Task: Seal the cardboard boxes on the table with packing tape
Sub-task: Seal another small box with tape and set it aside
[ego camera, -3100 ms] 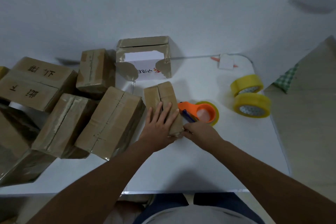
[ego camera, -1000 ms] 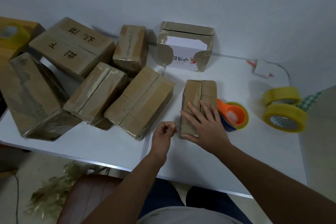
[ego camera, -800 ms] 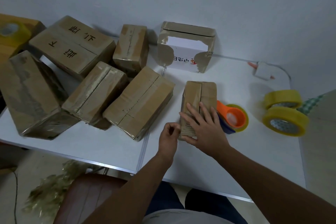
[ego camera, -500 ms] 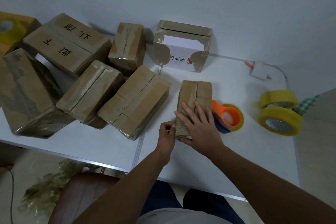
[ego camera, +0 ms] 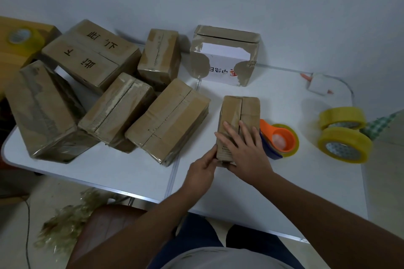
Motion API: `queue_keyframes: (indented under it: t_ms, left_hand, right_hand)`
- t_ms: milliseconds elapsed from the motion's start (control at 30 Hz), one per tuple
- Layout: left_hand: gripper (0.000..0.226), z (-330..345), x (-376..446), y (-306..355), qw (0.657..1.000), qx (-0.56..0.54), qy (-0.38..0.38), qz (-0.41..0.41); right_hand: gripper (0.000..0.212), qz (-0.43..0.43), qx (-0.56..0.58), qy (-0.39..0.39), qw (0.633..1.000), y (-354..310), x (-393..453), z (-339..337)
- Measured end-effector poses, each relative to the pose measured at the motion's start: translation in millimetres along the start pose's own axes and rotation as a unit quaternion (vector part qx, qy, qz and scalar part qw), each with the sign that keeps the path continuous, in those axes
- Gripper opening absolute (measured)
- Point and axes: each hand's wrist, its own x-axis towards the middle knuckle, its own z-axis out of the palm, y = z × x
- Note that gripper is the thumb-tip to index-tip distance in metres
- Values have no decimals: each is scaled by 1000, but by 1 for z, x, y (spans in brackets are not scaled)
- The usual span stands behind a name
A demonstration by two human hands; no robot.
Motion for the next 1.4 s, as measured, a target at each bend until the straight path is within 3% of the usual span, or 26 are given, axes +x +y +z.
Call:
queue_keyframes:
  t_ms: [67,133,333,500,567,633,767,867,933,1033,1133,1267,1400]
  left_hand:
    - [56,-18,4,-5,998,-10,-59,18]
    - [51,-31,11,-5,995,16,-86,48]
    - [35,-33,37,2,970,182,-71,145]
    - [38,-31,40,2,969,181,-86,141]
    - [39,-31,37,1,971,180,-84,134]
    - [43,-34,33,0,971,177,-92,130]
    - [39,-46,28,6,980,157,-82,88]
    - [36,-48,27,14,991,113,-58,34]
    - [38,-46,26,18,993,96,-62,13]
    - [34,-44,25,19,994,87,-68,-2]
    - [37,-45,27,19,995,87,-53,0]
    - [35,-46,38,29,997,67,-23,20]
    - [29,-33,60,56,999,22,-7,49]
  right_hand:
    - [79,0,-3,-1,1000,-1,1,0]
    - [82,-1,1,4,1000,-2,2,0]
    - [81,-6,2,-4,1000,0,2,0]
    - [84,-27,25,-26,999,1,1,-6]
    - [89,-37,62,-28,997,7,1,-7]
    - [91,-7,181,-29,983,11,0,-14]
    - [83,118,387,102,909,5,-15,-23]
    - [80,221,453,148,851,-8,-22,-21]
    - [77,289,502,139,803,-15,-22,-20]
    - [65,386,607,16,695,-25,-17,-23]
    - [43,416,652,-4,633,-27,-10,-26]
    - [34,398,714,95,568,-13,-4,-47]
    - [33,428,750,165,477,26,2,-64]
